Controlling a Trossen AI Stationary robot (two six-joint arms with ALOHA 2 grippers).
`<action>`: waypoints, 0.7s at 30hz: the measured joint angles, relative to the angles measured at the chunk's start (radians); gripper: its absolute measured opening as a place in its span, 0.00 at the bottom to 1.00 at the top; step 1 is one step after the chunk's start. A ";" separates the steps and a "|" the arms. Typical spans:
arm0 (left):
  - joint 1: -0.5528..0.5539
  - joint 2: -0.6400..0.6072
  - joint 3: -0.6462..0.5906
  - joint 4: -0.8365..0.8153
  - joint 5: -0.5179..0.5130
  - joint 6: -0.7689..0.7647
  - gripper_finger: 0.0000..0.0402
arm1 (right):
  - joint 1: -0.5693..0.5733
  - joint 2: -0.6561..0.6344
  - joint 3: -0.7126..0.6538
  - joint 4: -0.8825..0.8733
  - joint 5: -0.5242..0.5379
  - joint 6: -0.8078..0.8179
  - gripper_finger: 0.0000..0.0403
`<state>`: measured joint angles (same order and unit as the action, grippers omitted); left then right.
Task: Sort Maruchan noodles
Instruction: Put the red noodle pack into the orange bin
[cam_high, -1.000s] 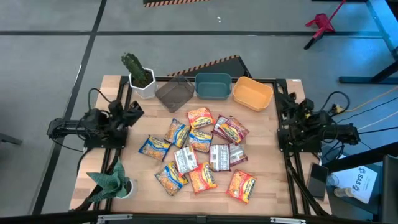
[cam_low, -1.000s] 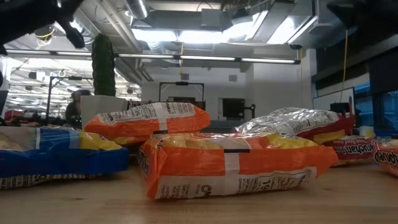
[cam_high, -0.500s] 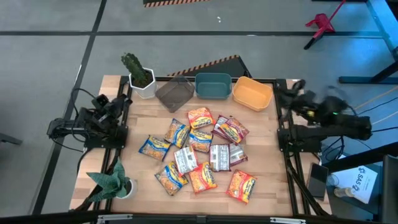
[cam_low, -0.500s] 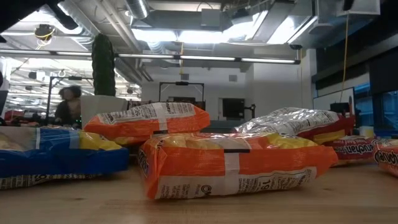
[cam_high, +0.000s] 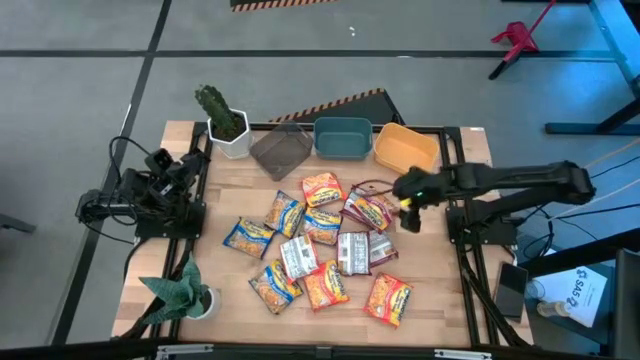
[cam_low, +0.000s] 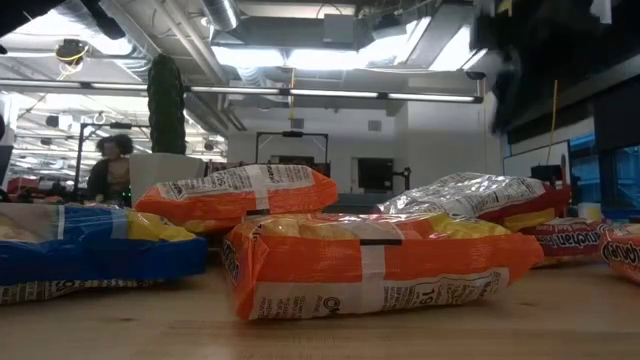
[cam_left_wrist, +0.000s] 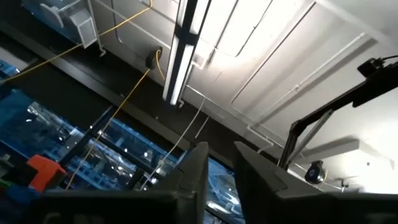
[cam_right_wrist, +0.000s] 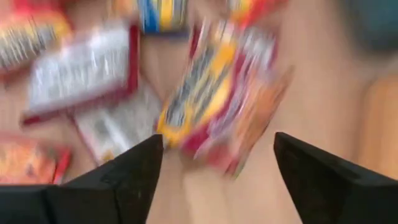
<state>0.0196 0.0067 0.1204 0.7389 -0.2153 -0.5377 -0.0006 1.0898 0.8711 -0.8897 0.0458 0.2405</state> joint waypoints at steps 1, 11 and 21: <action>0.000 0.000 0.000 0.001 0.001 -0.001 0.20 | 0.000 0.020 -0.025 -0.006 -0.018 0.027 0.76; 0.000 0.000 0.000 -0.011 -0.005 -0.039 0.27 | -0.178 0.030 -0.271 0.310 -0.202 0.082 0.77; 0.000 0.000 0.000 -0.028 -0.012 -0.072 0.27 | -0.409 0.065 -0.296 0.310 -0.412 -0.189 0.77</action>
<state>0.0196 0.0067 0.1204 0.7112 -0.2272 -0.6092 -0.4099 1.1548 0.5747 -0.5792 -0.3661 0.0513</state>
